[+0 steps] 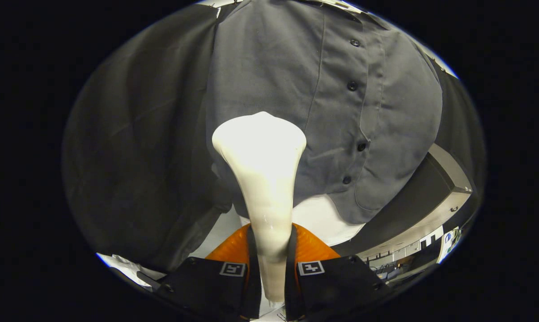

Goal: Iron the clothes twice with a garment steamer, once on the left side and once on the right side.

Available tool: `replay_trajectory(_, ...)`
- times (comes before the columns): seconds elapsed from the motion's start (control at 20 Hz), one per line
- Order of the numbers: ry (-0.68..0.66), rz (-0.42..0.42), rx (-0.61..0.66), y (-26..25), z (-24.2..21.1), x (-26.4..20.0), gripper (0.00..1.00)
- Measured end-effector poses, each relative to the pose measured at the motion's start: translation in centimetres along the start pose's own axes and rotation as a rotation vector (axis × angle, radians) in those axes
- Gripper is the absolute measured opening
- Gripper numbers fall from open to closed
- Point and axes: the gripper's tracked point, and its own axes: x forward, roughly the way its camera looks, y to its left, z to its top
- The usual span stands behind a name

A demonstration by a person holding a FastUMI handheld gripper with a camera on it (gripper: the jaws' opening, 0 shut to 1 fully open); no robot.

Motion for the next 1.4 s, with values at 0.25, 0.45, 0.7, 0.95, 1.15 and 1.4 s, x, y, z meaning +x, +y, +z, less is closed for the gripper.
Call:
replay_trajectory(0.25,-0.095,-0.021,-0.007,-0.9,2.4,-4.6,0.29)
replay_trajectory(0.45,-0.187,-0.062,-0.016,-2.9,5.7,-9.8,0.29)
replay_trajectory(0.7,-0.327,-0.105,0.018,-5.5,11.3,-16.7,0.29)
replay_trajectory(0.95,-0.486,-0.147,0.05,-7.8,17.0,-24.6,0.29)
replay_trajectory(1.15,-0.619,-0.149,0.078,-9.1,21.2,-30.2,0.28)
replay_trajectory(1.4,-0.714,-0.141,0.104,-10.2,23.6,-33.4,0.28)
